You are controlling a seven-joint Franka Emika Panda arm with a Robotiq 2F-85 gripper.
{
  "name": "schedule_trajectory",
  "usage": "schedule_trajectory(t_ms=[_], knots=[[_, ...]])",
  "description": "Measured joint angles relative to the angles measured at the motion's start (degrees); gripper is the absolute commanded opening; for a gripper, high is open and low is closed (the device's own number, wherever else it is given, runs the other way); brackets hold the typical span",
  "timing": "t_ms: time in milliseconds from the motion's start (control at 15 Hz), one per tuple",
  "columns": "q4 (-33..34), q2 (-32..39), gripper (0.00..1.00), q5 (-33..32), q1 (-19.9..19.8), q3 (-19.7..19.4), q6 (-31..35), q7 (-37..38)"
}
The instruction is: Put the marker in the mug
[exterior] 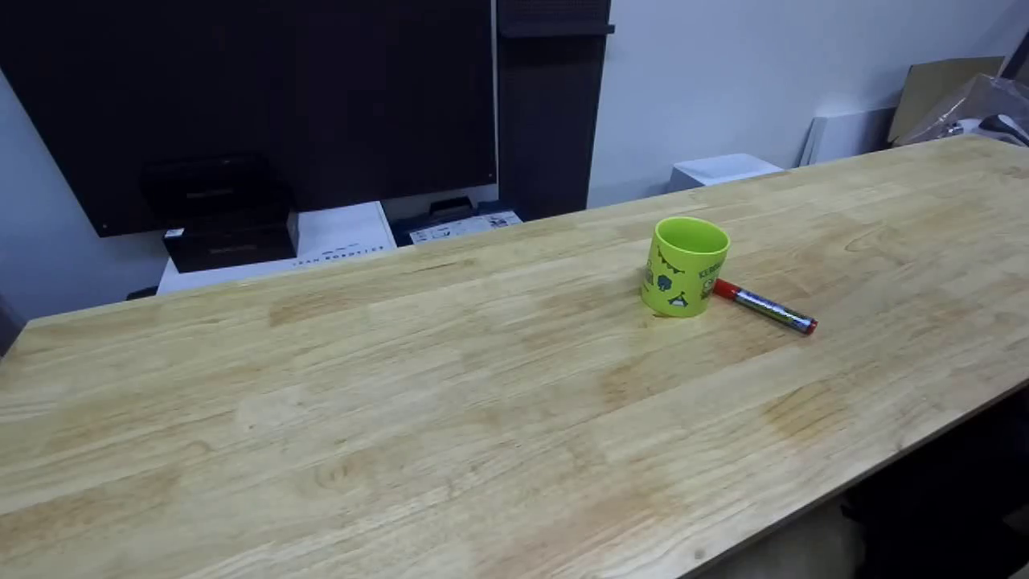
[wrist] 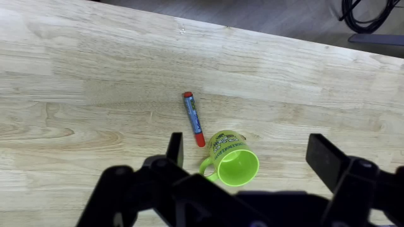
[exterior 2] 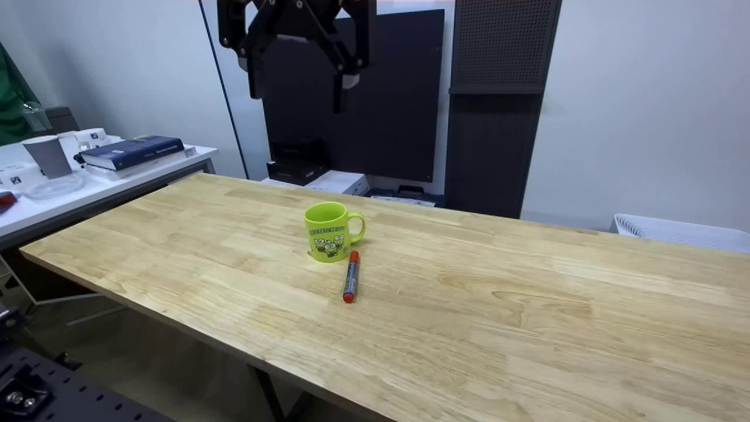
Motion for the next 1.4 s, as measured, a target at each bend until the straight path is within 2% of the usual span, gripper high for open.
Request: schedule_trajectory(t_ms=[400,600,867,1000,1200,1400], knots=[[-0.1,0.0,1.0,0.0,-0.2,0.2,0.6,0.0],[-0.6,1.4,1.0,0.1,-0.9,0.9,7.8,0.0],[-1.4,9.4,1.0,0.6,-0.7,1.1,23.5,-1.0],[-1.3,15.1,1.0,3.4,-0.1,1.4,28.6,-3.5],[0.0,23.1,1.0,8.6,0.3,4.0,30.9,-10.1],[2.3,29.7,1.0,7.7,-0.9,8.5,31.2,-13.7]])
